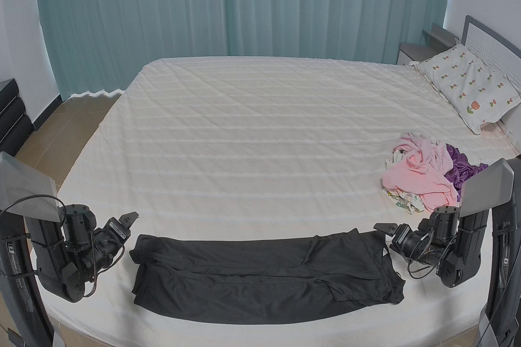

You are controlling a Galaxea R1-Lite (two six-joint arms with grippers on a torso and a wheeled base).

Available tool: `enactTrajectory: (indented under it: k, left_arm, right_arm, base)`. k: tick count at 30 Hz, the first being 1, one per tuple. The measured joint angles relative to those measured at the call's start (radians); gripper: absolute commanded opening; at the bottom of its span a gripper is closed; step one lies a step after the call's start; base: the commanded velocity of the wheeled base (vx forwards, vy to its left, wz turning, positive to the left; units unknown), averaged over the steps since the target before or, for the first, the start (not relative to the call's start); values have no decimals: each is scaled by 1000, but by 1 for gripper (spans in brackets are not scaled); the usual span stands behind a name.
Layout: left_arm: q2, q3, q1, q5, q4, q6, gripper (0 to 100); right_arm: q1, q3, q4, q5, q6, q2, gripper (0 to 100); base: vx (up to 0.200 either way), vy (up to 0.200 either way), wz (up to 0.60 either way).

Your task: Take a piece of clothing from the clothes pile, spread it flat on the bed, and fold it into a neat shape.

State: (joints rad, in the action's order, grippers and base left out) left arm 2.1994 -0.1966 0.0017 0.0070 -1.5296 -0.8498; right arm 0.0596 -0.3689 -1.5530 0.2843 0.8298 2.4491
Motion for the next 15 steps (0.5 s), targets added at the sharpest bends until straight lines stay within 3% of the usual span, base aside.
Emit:
enactTrajectory:
  k: [3, 10, 15]
  left_arm:
    - [-1, -77, 16, -47, 71, 104, 100]
    - [42, -275, 32, -141, 328, 149, 100]
    - [85, -342, 36, -174, 371, 240, 100]
  right_arm:
    - [4, 0, 0, -1, -1, 2, 100]
    - [11, 3, 0, -3, -4, 7, 100]
    - [13, 2, 0, -4, -6, 10, 100]
  base:
    - [0, 0, 0]
    - [0, 0, 0]
    - [0, 0, 0]
